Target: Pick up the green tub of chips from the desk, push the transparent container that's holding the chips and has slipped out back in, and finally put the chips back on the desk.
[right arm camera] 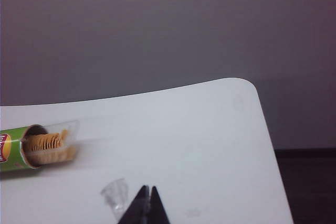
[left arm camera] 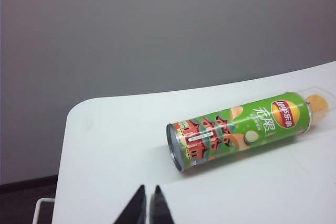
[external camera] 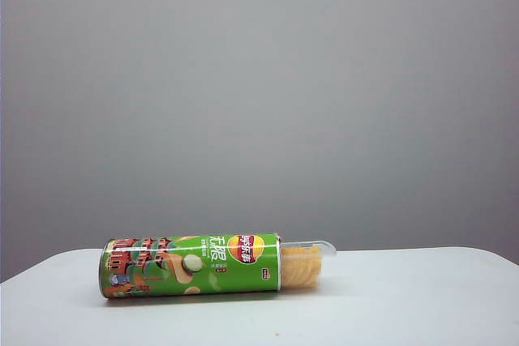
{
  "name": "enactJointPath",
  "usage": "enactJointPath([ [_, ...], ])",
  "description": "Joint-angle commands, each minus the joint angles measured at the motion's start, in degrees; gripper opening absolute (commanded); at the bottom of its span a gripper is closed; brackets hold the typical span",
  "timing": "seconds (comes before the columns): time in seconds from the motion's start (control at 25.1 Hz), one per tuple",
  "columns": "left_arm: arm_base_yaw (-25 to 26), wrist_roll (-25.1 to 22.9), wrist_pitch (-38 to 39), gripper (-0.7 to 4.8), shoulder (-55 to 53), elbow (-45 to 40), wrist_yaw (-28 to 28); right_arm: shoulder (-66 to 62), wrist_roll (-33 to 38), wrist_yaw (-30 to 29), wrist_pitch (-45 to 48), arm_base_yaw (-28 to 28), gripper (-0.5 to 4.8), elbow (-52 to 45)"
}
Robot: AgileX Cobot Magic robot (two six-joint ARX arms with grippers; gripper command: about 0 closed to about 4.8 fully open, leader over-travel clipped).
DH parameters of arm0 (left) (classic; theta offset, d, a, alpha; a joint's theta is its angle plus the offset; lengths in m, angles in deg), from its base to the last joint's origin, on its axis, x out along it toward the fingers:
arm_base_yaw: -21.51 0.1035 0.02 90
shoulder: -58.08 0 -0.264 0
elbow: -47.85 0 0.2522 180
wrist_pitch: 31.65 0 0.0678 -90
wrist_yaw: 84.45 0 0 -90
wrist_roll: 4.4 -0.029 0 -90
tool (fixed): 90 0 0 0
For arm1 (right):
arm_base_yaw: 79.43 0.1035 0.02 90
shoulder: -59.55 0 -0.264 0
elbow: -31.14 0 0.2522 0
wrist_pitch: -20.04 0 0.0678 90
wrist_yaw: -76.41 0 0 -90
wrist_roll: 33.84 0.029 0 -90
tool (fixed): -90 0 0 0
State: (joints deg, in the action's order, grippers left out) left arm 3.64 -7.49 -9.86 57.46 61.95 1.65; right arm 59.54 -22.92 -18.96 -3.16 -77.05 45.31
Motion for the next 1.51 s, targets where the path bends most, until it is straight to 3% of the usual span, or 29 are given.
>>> enactJointPath([
  [0.04,-0.02,0.13,-1.42,0.20,0.00,0.02,0.07,0.02,0.00,0.79,0.66,0.00,-0.01,-0.33],
  [0.32,-0.02,0.48,-1.49,0.22,0.00,0.66,0.26,0.02,0.11,0.48,0.72,0.11,-0.01,-0.31],
  [0.6,-0.02,3.89,-1.90,0.20,-1.03,8.33,-0.02,-0.13,3.15,0.35,7.13,0.15,-0.04,2.27],
  [0.8,-0.02,-8.35,-2.08,0.18,-13.86,19.47,-0.50,-0.94,4.35,4.39,7.87,0.07,-0.04,10.67],
  [0.92,0.00,-25.57,-2.01,0.22,-26.88,27.15,7.45,-6.54,4.26,4.37,6.23,0.07,-0.04,19.98],
  [0.96,0.00,-28.89,-1.97,0.22,-31.30,29.51,9.35,-10.25,4.09,4.37,4.81,0.04,-0.04,23.91],
  [1.04,0.00,-31.36,-1.73,0.23,-37.59,32.94,9.55,-15.26,3.76,4.26,3.13,-0.02,-0.04,28.22],
  [1.16,0.00,-39.76,1.22,0.27,-49.68,40.63,10.91,-29.20,0.72,-0.31,-0.79,-0.09,-0.04,38.01],
  [1.28,0.00,-40.63,3.32,0.28,-62.27,49.92,15.82,-47.36,-1.09,-11.80,-2.40,-1.75,-0.04,49.00],
  [1.4,0.00,-40.87,3.69,0.28,-69.81,55.43,17.09,-57.64,-1.11,-16.72,-2.03,-2.32,-0.04,54.40],
  [1.51,0.00,-41.90,10.27,0.28,-77.33,61.68,21.38,-67.73,-3.74,-20.39,-1.64,-2.47,-0.04,57.92],
])
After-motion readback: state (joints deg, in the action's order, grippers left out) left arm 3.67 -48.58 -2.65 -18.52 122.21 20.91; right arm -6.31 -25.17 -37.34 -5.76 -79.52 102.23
